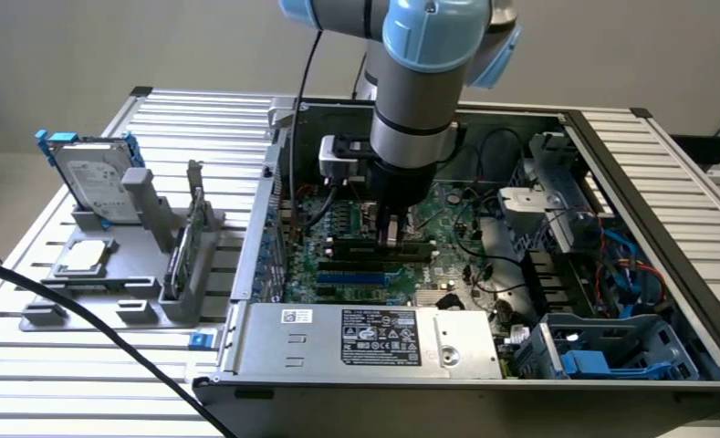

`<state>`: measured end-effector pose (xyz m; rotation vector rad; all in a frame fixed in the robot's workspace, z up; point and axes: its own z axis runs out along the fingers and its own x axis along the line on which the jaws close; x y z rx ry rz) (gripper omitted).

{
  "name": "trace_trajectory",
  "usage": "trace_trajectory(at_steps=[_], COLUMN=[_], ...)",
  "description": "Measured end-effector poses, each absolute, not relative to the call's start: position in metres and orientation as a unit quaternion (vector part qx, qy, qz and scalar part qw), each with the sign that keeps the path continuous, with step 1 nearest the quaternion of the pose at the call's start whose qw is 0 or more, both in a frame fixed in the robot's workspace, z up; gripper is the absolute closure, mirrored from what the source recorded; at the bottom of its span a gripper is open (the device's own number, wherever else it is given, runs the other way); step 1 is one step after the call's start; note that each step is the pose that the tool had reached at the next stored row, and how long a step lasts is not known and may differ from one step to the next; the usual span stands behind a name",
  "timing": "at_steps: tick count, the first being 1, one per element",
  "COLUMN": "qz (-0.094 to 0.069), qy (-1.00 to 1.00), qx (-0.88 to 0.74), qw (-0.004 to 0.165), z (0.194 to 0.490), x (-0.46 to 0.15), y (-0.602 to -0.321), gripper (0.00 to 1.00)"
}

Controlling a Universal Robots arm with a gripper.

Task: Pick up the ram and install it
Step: 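Insert the ram into the slot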

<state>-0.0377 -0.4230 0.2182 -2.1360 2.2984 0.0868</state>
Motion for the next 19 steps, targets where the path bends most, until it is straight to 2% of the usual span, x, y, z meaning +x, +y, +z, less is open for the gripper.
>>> trace_trajectory(at_steps=[3,4,14,15,17,19], qz=[0.028,0.028,0.028,0.028,0.028,0.028], qy=[0.732,0.732,0.732,0.732,0.732,0.732], qx=[-0.68,-0.68,-0.681,-0.681,-0.681,-0.681], qw=[0.001,0.001,0.002,0.002,0.002,0.002], z=[0.219,0.22,0.253,0.253,0.253,0.253], x=[-0.038,-0.038,-0.038,-0.038,-0.038,-0.038], y=[-0.423,-0.423,-0.423,-0.423,-0.423,-0.423], gripper=[0.78,0.71,0.71,0.73,0.86,0.89])
